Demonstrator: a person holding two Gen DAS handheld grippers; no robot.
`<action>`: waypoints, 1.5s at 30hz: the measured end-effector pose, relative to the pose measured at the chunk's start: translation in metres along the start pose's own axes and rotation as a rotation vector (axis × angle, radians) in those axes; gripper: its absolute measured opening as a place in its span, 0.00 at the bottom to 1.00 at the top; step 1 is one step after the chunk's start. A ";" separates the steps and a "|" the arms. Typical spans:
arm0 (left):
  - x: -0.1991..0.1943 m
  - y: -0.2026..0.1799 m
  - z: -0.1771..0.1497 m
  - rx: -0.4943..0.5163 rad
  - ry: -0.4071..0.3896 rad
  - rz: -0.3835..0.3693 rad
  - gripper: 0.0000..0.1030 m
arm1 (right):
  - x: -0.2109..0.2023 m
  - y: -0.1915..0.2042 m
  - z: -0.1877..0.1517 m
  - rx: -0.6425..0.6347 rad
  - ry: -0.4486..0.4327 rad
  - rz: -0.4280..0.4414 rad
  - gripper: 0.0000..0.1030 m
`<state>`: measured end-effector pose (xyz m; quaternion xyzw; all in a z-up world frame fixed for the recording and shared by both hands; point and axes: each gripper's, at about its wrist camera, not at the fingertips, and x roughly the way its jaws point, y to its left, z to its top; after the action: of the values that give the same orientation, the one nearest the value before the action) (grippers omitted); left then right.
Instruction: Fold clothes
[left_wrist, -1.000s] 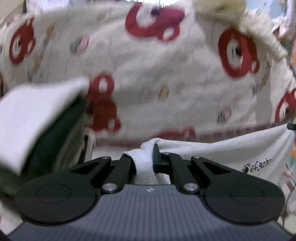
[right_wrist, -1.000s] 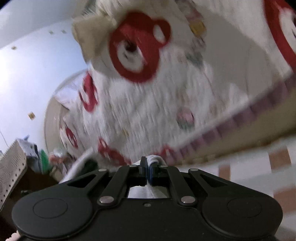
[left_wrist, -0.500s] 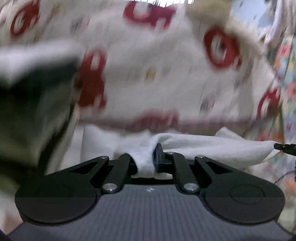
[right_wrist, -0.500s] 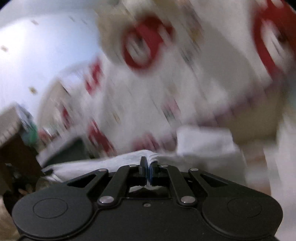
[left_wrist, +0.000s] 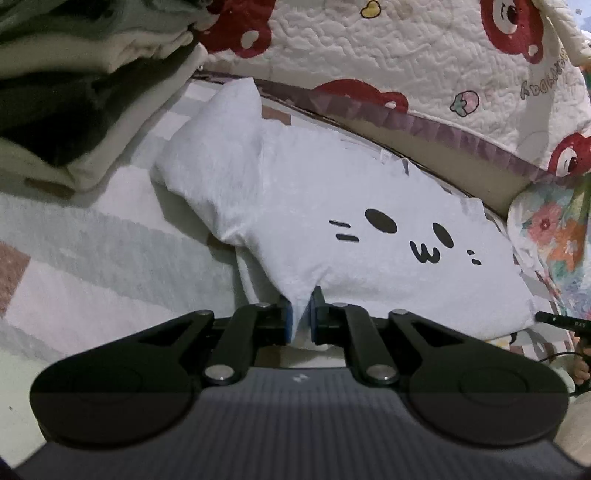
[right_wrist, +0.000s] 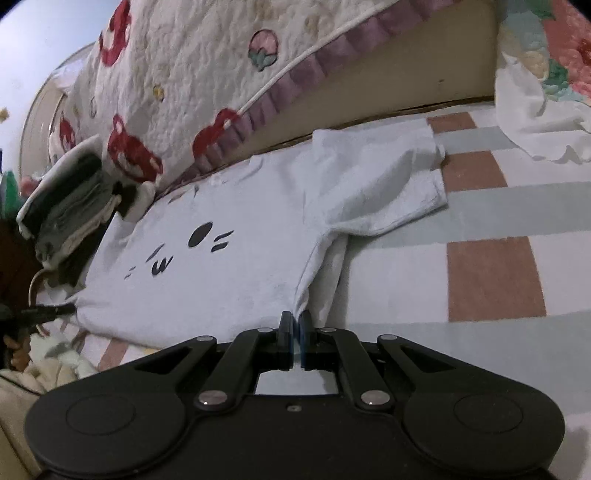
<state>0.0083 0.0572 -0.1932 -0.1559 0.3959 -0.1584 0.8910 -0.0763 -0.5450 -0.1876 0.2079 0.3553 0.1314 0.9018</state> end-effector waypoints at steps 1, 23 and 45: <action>0.000 0.001 -0.002 -0.007 0.002 -0.006 0.08 | 0.000 0.001 0.000 -0.002 0.003 0.016 0.09; 0.014 0.026 0.011 -0.156 0.041 -0.161 0.14 | 0.039 -0.003 0.025 0.070 0.134 0.132 0.16; -0.022 0.034 0.002 -0.155 0.072 -0.093 0.01 | 0.006 -0.009 0.024 0.043 0.095 0.164 0.05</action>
<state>0.0016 0.0972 -0.1909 -0.2367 0.4309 -0.1741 0.8532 -0.0543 -0.5579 -0.1794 0.2491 0.3825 0.2067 0.8654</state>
